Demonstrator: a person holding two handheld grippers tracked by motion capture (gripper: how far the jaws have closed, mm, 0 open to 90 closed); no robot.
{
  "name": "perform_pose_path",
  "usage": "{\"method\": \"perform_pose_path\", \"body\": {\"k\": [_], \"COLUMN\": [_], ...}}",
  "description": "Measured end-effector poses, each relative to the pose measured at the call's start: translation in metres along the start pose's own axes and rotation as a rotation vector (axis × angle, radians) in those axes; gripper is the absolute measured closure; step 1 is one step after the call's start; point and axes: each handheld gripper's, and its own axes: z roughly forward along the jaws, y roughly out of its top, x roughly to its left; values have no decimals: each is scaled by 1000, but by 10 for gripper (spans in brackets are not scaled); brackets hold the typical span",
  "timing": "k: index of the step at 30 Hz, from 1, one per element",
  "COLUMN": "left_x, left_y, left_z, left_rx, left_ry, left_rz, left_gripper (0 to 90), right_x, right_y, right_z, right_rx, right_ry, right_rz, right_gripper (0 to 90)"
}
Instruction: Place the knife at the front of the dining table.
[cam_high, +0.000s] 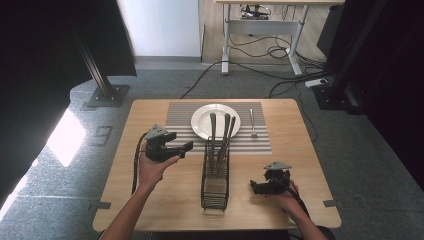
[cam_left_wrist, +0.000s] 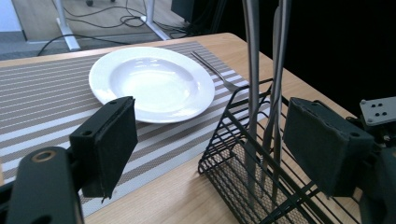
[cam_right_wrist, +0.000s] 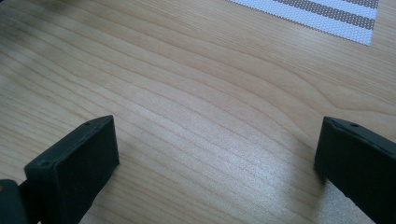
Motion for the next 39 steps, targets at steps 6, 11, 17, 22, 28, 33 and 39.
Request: {"method": "perform_pose_path", "body": {"k": [6,11,17,22,28,33,39], "left_x": [-6,-10,-13,-13,-17,-20,-22], "left_y": [6,8,11,15,17,22,25], "left_z": [8,17,30,41,49,60,70], "left_rx": [7,19,52,78,73,86,88], "left_ry": [3,-1,-13,-6,-22,-15,-36], "left_rz": [3,3,3,9,13,26,13], "left_gripper": [193,197,197,207,216,228,255], "right_x": [0,1,2,2,2,2,2], "right_y": [0,0,0,0,0,1,1], "right_z": [0,0,0,1,1,1,1], "right_rx": [-2,-2,-4,-6,-6,-5,-4], "right_ry": [1,5,9,11,12,10,10], "right_rz": [0,-1,-4,-8,-10,-9,-10], "right_gripper": [0,0,0,0,0,0,0]}}
